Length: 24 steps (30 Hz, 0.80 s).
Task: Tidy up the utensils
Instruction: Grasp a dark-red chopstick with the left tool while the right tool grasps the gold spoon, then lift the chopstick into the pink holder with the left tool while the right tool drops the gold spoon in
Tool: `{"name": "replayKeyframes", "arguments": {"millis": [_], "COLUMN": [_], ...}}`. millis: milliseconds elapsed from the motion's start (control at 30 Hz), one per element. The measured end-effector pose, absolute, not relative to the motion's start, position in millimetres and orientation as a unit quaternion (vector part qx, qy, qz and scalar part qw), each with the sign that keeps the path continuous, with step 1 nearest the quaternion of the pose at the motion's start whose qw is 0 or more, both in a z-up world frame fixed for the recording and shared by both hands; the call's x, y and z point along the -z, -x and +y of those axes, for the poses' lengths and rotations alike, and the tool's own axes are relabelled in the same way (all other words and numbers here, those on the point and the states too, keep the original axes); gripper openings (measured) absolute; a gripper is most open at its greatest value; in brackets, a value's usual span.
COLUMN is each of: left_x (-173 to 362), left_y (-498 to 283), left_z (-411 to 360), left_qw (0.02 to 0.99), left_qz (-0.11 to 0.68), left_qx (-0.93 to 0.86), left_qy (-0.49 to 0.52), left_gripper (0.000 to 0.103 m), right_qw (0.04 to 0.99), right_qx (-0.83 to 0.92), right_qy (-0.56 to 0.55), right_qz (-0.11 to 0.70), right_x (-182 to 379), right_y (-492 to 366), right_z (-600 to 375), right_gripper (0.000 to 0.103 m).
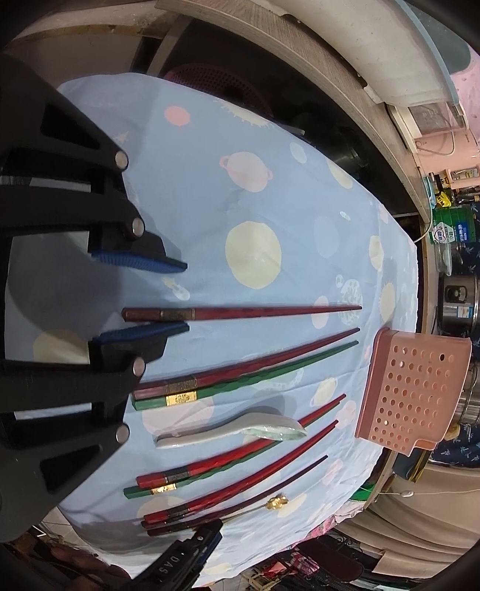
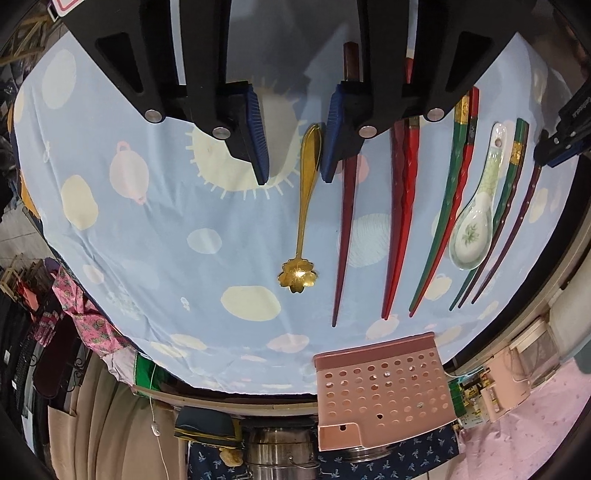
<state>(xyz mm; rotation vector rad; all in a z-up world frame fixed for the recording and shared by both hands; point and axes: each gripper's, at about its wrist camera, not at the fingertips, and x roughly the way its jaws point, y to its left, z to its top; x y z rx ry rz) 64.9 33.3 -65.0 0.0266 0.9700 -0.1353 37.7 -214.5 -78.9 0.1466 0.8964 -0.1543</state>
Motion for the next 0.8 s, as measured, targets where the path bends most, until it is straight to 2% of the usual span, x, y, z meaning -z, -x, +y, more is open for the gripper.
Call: {"name": "replayKeyframes", "arguments": {"millis": [67,100,333,533,633,800], "left_x": [64.3,63.9,50.3,13.7,-9.9,-44.2], "left_y": [-65.1,-65.1,-60.4,-62.3,-72.1,-93.9], "left_z": [32.9,32.2,35.5,43.2,46.8,48.3], "left_qw": [0.881,0.88,0.881,0.896,0.906,0.921], "left_qz": [0.467,0.469,0.466,0.436,0.413,0.38], "left_qx": [0.071,0.074,0.086,0.087,0.085,0.079], "left_qy": [-0.009,-0.007,0.011,0.021,0.031,0.037], "left_gripper": [0.008,0.007,0.007,0.007,0.007,0.007], "right_qw": [0.896,0.895,0.892,0.903,0.909,0.912], "right_qx": [0.066,0.065,0.061,0.071,0.072,0.072], "right_qy": [-0.071,-0.073,-0.102,-0.115,-0.122,-0.129], "right_qz": [0.434,0.436,0.436,0.407,0.392,0.382], "right_x": [78.1,77.4,66.4,33.7,16.6,3.7], "right_y": [-35.9,-35.5,-26.3,-18.3,-22.7,-39.9], "right_z": [-213.3,-213.6,-223.7,-234.9,-241.9,-251.5], "right_gripper": [0.01,0.01,0.01,0.009,0.002,0.002]}}
